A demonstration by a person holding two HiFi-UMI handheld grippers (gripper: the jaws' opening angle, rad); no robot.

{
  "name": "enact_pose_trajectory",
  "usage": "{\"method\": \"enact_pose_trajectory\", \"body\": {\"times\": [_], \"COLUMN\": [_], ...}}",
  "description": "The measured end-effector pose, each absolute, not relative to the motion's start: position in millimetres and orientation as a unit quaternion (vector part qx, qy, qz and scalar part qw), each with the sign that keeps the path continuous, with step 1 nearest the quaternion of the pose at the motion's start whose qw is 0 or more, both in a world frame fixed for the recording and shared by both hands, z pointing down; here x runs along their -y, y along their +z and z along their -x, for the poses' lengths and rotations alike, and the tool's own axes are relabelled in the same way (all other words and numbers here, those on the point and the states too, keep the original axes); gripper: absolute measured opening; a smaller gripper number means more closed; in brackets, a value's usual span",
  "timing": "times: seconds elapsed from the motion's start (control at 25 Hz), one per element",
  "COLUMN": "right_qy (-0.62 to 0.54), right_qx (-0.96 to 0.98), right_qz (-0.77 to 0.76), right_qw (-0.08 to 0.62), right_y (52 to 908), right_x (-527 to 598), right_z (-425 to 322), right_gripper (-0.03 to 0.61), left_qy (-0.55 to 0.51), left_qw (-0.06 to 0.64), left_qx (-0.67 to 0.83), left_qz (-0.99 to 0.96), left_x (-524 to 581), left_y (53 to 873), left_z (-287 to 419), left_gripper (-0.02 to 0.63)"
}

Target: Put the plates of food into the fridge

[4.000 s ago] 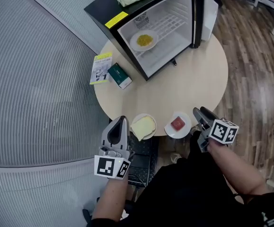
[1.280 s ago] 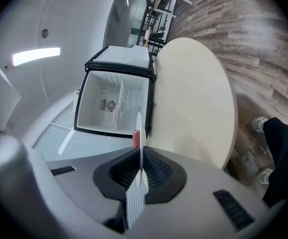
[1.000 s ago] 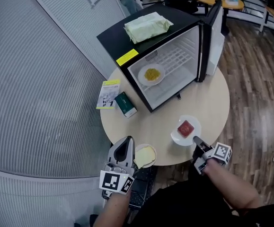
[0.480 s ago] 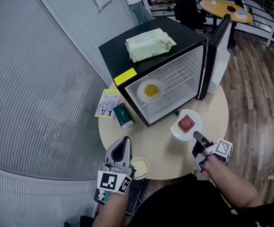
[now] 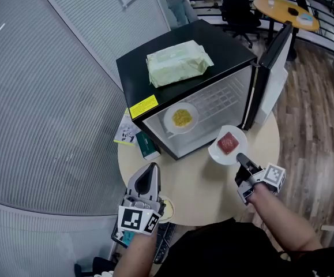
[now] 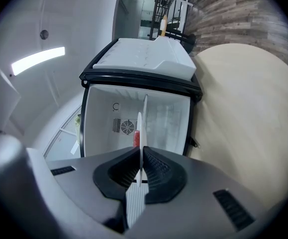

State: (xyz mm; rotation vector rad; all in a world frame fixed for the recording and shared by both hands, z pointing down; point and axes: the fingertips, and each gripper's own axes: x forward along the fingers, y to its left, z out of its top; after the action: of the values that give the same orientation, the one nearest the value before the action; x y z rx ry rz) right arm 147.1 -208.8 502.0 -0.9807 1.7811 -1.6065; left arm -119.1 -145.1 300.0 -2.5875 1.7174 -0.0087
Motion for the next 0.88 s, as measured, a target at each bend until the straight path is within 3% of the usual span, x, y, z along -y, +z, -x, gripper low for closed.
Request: {"method": "enact_pose_trajectory", "body": {"times": [0.88], "right_qy": [-0.609], "right_qx": [-0.657], "right_qz": [0.345], "right_qw": [0.279], "right_y": [488.2], "right_x": [315.2], "right_z": [-148.6], "right_gripper": [0.018], "left_qy": [-0.030], "left_qw": [0.015], "left_qx": [-0.587], "left_qz": [0.809], "left_x": [196.1], "left_y": [298.4], "left_z": [105.9], "left_gripper": [0.003]}}
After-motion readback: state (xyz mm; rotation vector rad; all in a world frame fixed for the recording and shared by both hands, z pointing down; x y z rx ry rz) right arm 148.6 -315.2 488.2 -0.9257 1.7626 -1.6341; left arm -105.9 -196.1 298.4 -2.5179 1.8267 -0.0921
